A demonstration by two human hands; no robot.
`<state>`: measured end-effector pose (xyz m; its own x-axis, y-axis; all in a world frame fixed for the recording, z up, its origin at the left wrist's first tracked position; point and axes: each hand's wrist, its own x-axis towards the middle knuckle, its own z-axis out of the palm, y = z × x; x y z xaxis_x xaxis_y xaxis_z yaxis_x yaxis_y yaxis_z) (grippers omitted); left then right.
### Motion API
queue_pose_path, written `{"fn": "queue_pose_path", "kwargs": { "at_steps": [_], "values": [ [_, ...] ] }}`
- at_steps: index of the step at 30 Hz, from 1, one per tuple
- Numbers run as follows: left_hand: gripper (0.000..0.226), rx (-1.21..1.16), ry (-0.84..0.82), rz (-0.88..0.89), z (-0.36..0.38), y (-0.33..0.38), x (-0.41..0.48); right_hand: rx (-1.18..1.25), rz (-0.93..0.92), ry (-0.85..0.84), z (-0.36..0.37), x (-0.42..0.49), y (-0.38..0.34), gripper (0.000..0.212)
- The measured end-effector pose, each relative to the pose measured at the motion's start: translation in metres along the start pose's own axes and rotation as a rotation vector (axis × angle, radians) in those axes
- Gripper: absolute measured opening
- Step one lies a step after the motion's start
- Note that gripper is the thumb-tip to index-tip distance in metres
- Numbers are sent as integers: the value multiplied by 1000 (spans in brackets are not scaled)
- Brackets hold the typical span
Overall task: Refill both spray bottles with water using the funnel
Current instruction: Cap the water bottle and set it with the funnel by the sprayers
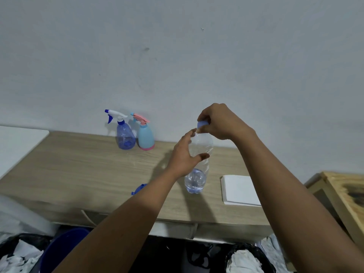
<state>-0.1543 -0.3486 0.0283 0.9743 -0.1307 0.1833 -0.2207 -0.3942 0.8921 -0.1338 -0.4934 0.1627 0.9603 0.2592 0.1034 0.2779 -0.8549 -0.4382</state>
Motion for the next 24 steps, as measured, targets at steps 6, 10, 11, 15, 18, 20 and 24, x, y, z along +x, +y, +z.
{"fn": "queue_pose_path", "kwargs": {
  "at_steps": [6, 10, 11, 15, 18, 20, 24],
  "values": [
    [86, 3, -67, 1, -4, 0, 3, 157, -33, -124, -12, -4, 19, 28],
    [86, 2, -46, -4, -3, 1, 3, 161, 6, -33, -4, -1, 14, 27],
    [85, -2, -38, -5, -3, 1, 2, 128, 33, -2, -2, 0, 11, 27],
    [85, 5, -32, -10, -4, 2, 2, -59, 132, 144, 16, 0, 0, 42],
    [85, -1, -42, -21, -5, 3, 2, 0, 108, 208, 23, -3, 8, 46],
    [84, -12, -42, -28, -5, 3, 3, 135, 62, 112, 21, -6, 16, 50],
    [84, -21, -42, -19, -4, 2, 1, 243, -3, 44, 27, -12, 24, 35]
  ]
}}
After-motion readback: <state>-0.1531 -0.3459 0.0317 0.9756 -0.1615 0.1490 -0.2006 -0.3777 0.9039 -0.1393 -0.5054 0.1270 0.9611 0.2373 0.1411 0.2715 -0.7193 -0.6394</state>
